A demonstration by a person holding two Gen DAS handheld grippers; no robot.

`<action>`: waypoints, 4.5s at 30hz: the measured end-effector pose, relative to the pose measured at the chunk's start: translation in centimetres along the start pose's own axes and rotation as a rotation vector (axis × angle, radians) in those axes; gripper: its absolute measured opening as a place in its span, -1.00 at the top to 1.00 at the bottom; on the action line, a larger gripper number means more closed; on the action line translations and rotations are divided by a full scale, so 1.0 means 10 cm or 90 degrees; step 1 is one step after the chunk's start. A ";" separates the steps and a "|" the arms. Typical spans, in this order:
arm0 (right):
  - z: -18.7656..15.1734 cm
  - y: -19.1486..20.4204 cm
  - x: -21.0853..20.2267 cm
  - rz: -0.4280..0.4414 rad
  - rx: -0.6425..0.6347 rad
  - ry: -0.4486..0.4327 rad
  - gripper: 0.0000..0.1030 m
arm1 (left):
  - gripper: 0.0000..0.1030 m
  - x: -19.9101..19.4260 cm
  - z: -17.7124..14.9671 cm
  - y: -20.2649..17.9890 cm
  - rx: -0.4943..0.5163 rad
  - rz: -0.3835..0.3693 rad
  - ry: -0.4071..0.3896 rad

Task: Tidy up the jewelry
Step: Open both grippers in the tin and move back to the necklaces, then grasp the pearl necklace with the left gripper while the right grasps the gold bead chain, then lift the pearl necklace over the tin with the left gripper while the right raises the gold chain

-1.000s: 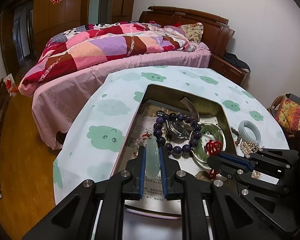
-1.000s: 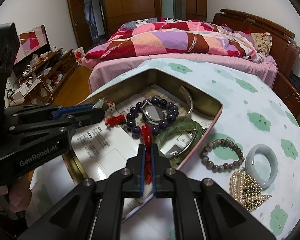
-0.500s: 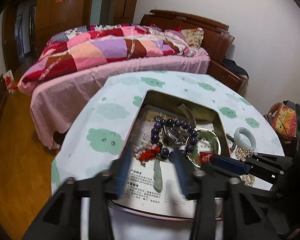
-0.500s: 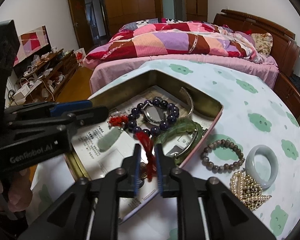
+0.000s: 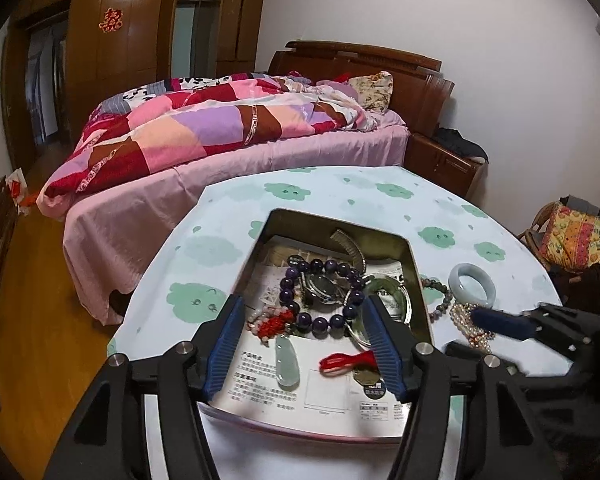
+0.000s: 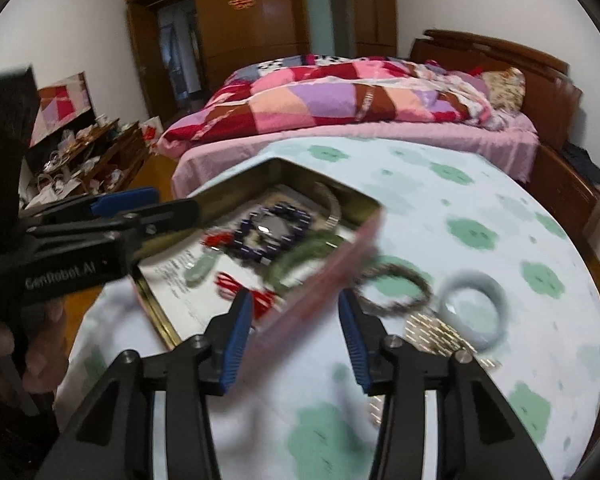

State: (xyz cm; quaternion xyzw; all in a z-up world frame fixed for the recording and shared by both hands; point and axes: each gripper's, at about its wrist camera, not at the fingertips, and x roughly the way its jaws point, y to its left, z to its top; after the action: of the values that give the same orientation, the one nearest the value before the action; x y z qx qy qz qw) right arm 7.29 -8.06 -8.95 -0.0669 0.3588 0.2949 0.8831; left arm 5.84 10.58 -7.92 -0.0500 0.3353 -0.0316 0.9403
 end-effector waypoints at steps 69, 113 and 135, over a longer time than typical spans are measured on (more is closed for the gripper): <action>-0.83 -1.30 -0.60 -0.132 0.186 0.048 0.86 | 0.69 0.65 -0.44 -1.71 0.204 -0.096 0.187; 0.60 -0.33 -1.26 -0.127 -0.030 -0.153 0.86 | 0.89 -0.55 0.46 -0.34 0.044 -0.036 -0.025; 1.03 0.26 -1.33 -0.097 -0.126 -0.204 0.86 | 0.89 -0.66 0.50 0.02 0.012 -0.012 -0.035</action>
State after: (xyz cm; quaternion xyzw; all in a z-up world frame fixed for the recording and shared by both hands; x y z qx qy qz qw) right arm 4.35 -8.83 7.84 -0.1327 0.1767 0.2683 0.9376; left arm 3.90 11.72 0.09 -0.0451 0.3082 -0.0424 0.9493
